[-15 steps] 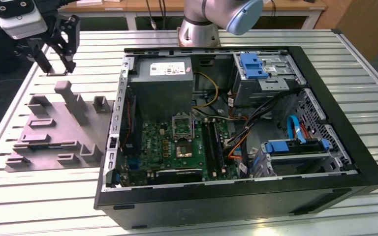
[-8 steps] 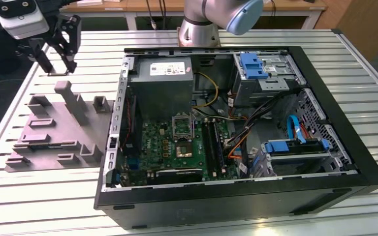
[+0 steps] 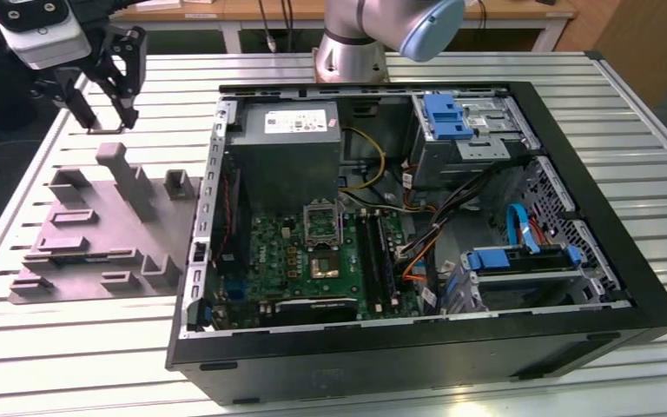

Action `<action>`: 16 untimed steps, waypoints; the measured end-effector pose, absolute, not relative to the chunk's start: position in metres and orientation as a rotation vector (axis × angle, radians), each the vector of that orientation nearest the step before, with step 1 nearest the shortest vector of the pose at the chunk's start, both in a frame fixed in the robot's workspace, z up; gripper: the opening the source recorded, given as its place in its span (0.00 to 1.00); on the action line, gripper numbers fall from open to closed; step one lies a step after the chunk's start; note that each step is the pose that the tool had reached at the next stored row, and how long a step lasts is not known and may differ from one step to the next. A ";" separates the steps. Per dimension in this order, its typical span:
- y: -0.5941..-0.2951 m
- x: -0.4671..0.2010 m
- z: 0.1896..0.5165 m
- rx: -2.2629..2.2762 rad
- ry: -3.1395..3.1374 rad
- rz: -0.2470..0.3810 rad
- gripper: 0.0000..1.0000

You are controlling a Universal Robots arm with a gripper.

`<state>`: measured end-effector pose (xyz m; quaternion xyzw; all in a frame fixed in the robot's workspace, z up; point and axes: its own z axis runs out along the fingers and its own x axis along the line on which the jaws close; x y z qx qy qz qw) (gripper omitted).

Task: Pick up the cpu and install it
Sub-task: 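Pick up the cpu and move it towards the insertion slot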

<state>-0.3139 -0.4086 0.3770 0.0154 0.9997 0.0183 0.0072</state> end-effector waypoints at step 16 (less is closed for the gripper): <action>-0.409 -0.304 0.377 0.048 3.126 0.057 0.47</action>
